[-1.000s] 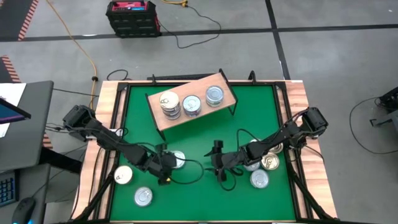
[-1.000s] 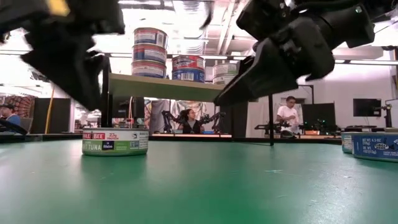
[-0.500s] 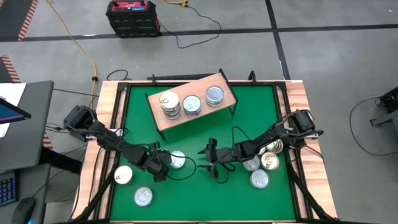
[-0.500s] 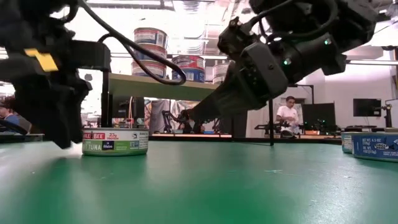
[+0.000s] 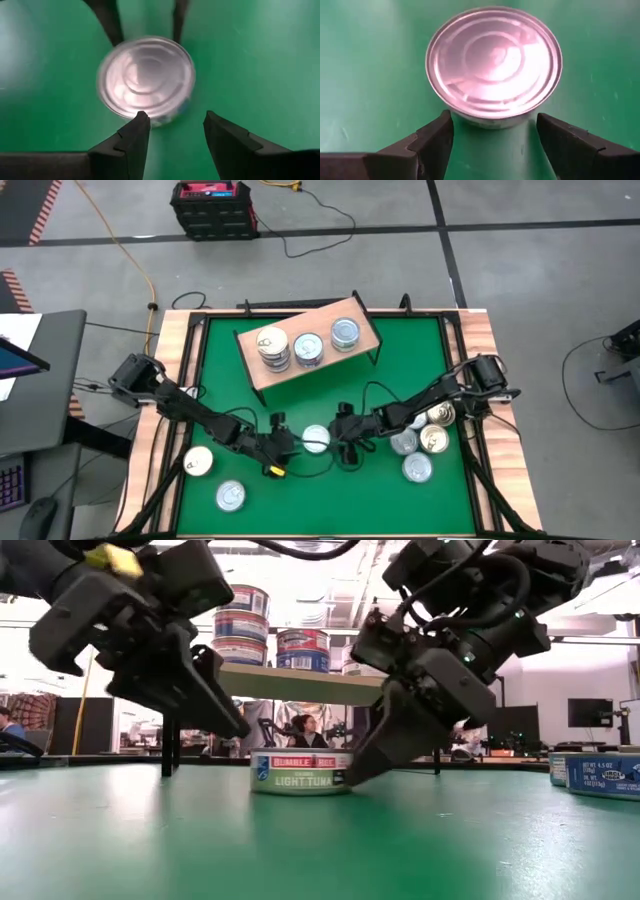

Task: Stack canned seafood by type on shelf
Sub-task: Stack the green white tuna can on top of the green white tuna can on the shelf

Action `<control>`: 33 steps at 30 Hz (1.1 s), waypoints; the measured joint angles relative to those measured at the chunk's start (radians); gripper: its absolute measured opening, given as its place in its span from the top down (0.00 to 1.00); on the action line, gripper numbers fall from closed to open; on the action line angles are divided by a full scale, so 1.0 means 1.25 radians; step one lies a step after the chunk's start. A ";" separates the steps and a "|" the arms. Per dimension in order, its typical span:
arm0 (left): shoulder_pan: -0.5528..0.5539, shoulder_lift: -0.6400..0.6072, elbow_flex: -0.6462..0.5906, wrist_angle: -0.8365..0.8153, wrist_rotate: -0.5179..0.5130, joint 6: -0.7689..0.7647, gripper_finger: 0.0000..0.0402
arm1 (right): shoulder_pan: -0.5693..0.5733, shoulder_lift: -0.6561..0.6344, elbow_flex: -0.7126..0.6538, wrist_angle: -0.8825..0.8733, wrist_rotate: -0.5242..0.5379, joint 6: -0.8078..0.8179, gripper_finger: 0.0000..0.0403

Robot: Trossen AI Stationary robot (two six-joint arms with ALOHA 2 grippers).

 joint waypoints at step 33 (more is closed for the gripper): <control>0.074 -0.001 0.006 -0.162 0.143 -0.153 0.55 | 0.006 -0.058 0.001 -0.059 0.002 0.016 0.23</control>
